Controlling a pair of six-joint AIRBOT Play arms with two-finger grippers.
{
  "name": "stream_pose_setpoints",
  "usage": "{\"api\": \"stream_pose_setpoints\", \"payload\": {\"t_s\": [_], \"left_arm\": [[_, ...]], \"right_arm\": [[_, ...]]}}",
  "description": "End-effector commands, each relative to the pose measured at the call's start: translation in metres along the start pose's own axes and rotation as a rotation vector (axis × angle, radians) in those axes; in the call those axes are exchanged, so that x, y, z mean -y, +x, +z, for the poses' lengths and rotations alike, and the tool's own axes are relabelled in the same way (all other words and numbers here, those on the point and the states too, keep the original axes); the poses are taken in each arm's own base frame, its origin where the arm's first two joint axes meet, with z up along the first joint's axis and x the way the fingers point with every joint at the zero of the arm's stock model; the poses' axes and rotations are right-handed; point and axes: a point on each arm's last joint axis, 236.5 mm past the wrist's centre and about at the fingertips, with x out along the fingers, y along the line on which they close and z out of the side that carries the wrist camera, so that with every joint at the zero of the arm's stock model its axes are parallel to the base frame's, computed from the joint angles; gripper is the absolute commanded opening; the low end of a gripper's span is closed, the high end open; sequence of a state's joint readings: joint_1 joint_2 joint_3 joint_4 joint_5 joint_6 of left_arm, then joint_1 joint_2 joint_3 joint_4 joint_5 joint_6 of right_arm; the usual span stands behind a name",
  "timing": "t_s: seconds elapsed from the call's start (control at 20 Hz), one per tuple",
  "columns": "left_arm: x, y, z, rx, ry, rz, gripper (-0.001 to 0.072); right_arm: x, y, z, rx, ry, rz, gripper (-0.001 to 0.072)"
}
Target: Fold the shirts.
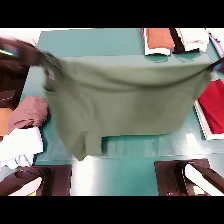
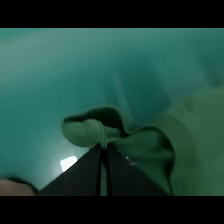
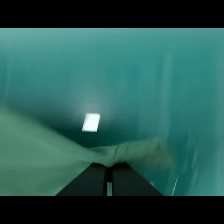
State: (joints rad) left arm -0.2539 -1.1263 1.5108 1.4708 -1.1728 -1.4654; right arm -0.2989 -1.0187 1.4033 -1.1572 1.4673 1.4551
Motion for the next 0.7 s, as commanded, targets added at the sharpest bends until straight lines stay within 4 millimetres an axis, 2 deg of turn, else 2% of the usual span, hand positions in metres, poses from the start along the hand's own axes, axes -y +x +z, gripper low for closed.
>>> {"api": "stream_pose_setpoints", "payload": {"t_s": [0.0,0.05,0.1,0.2,0.25,0.3,0.35,0.4,0.5,0.6,0.65], "left_arm": [[-0.004,0.129,-0.058,-0.158,-0.061,-0.027,0.0023],[-0.01,0.151,-0.057,-0.148,-0.054,-0.008,0.0023],[-0.017,0.163,-0.056,-0.14,-0.066,0.008,0.0024],[-0.036,0.168,-0.05,-0.134,-0.158,0.034,0.0046],[-0.05,0.162,-0.046,-0.129,-0.208,0.054,0.0321],[-0.065,0.154,-0.046,-0.146,-0.237,0.07,0.0509],[-0.079,0.143,-0.05,-0.18,-0.26,0.086,0.0517],[-0.092,0.129,-0.058,-0.221,-0.286,0.101,0.0517],[-0.108,0.105,-0.086,-0.315,-0.333,0.117,0.0517],[-0.11,0.093,-0.125,-0.39,-0.373,0.121,0.0518],[-0.104,0.091,-0.149,-0.429,-0.398,0.109,0.0517]], "right_arm": [[0.024,0.112,-0.038,-0.241,0.006,-0.037,0.0017],[0.026,0.134,-0.028,-0.221,0.004,-0.04,0.0018],[0.025,0.149,-0.018,-0.203,-0.003,-0.036,0.0018],[0.017,0.164,0.005,-0.176,-0.012,-0.015,0.0028],[0.012,0.164,0.018,-0.162,-0.013,0.002,0.0227],[0.009,0.161,0.027,-0.154,-0.017,0.014,0.0421],[0.008,0.155,0.034,-0.15,-0.02,0.019,0.0451],[0.006,0.146,0.038,-0.151,-0.026,0.021,0.045],[0.0,0.129,0.031,-0.176,-0.064,0.03,0.0449],[-0.005,0.116,0.013,-0.209,-0.095,0.038,0.0449],[-0.007,0.111,0.002,-0.218,-0.096,0.04,0.0449]]}}
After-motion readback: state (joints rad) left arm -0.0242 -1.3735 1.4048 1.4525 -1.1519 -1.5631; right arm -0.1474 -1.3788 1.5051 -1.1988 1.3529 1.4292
